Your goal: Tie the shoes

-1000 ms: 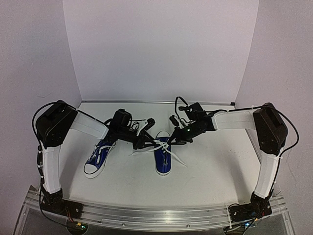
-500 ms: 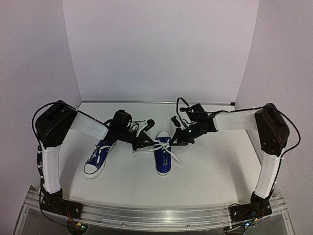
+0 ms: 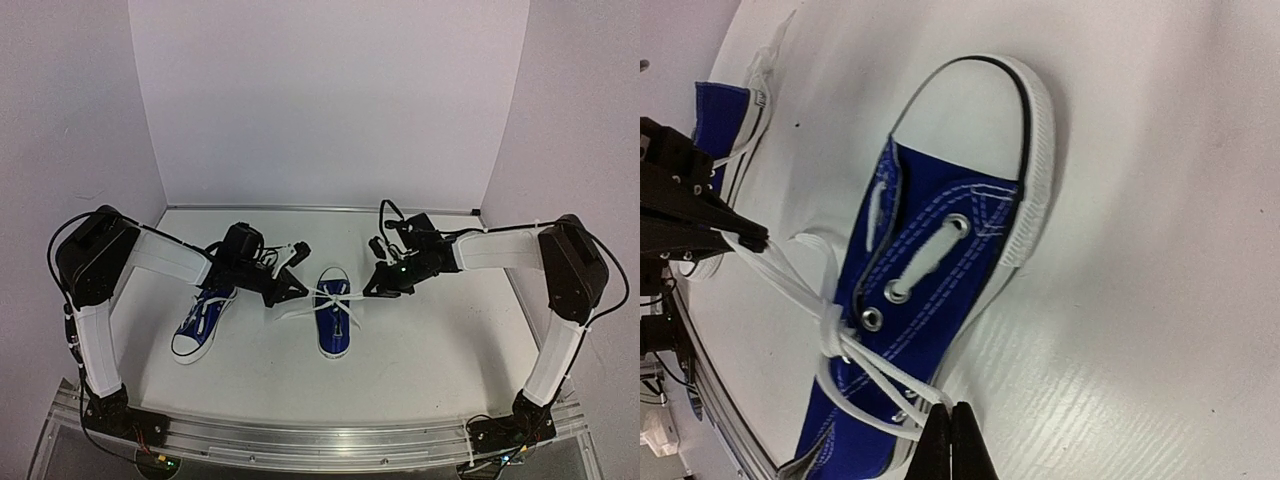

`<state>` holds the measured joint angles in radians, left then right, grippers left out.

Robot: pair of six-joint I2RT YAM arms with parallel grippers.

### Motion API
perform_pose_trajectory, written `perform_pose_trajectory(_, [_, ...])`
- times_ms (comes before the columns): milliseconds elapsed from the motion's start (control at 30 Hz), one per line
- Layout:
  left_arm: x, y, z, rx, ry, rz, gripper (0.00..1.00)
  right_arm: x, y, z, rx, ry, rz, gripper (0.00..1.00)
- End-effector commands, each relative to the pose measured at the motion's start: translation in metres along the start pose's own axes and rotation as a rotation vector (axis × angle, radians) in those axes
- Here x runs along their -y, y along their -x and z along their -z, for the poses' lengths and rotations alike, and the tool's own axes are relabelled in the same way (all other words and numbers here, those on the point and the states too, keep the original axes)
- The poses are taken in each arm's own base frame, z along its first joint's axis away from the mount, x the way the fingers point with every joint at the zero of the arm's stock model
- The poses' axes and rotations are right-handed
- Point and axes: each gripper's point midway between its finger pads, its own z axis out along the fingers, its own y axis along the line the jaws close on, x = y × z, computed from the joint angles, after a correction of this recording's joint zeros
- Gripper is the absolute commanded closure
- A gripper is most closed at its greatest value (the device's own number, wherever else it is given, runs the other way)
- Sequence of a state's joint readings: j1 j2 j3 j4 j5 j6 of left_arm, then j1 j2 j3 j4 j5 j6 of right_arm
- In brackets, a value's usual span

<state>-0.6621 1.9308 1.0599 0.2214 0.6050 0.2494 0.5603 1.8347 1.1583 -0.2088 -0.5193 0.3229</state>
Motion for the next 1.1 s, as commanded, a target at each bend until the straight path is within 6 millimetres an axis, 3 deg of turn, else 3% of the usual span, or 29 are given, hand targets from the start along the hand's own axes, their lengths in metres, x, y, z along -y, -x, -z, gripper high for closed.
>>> perform_pose_trajectory(0, [-0.01, 0.006, 0.006, -0.016, 0.06, 0.038, 1.0, 0.019, -0.003, 0.007, 0.025, -0.069, -0.016, 1.0])
perform_pose_trajectory(333, [-0.022, -0.024, 0.005, -0.066, 0.137, 0.124, 1.0, 0.045, -0.017, 0.003, 0.001, -0.135, -0.039, 1.0])
perform_pose_trajectory(700, [-0.03, -0.034, 0.0, -0.083, 0.153, 0.14, 1.0, 0.048, -0.019, 0.004, -0.002, -0.127, -0.043, 1.0])
perform_pose_trajectory(900, [-0.017, -0.022, -0.002, -0.058, 0.103, 0.062, 0.99, 0.005, -0.007, 0.007, 0.007, 0.064, 0.011, 1.0])
perform_pose_trajectory(1067, [-0.006, -0.003, 0.005, -0.008, 0.101, -0.024, 0.82, -0.034, -0.012, 0.003, -0.031, 0.177, 0.087, 1.0])
